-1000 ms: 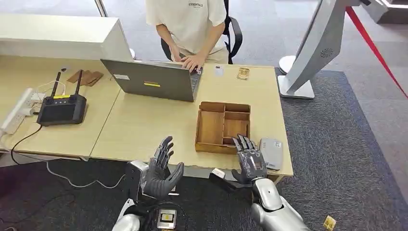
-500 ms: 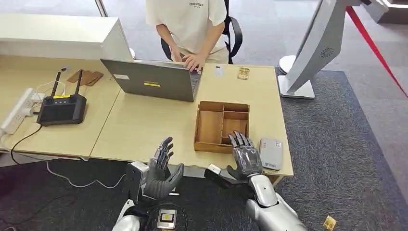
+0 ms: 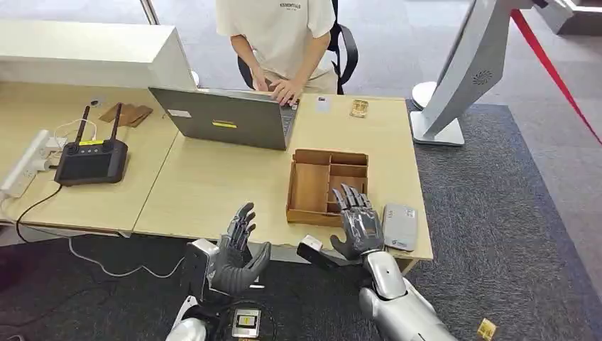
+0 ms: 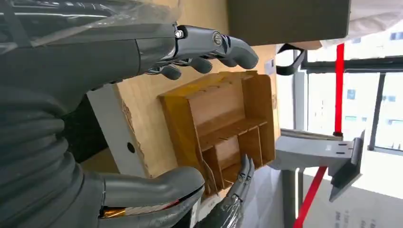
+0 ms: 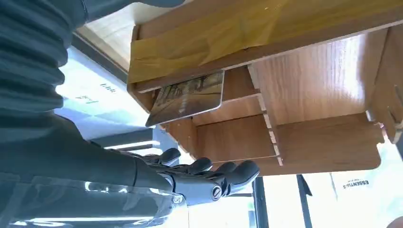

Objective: Pass the card to the sensor for recognition and then transmit it.

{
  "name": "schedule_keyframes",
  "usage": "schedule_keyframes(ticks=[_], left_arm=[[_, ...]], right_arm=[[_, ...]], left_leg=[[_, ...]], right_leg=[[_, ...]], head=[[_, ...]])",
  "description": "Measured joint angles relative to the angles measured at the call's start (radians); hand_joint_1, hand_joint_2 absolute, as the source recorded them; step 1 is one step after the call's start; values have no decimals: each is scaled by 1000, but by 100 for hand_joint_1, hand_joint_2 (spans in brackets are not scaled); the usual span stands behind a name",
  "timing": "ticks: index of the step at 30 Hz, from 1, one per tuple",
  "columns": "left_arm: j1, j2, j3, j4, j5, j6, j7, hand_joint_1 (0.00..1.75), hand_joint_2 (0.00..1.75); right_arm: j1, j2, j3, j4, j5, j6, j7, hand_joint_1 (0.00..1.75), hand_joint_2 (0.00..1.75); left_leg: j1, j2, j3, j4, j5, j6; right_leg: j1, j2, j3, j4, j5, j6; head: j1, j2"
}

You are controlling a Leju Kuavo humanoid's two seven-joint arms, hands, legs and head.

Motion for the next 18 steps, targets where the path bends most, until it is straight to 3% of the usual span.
schedule_keyframes(ticks=[18], left_arm=[[1, 0, 2, 5, 9, 0, -7, 0, 175]], right_arm=[[-3, 4, 11, 1, 0, 12, 10, 0, 175]], left_leg=[[0, 0, 0, 0, 0, 0]], right_leg=[[0, 0, 0, 0, 0, 0]], head=[[0, 0]])
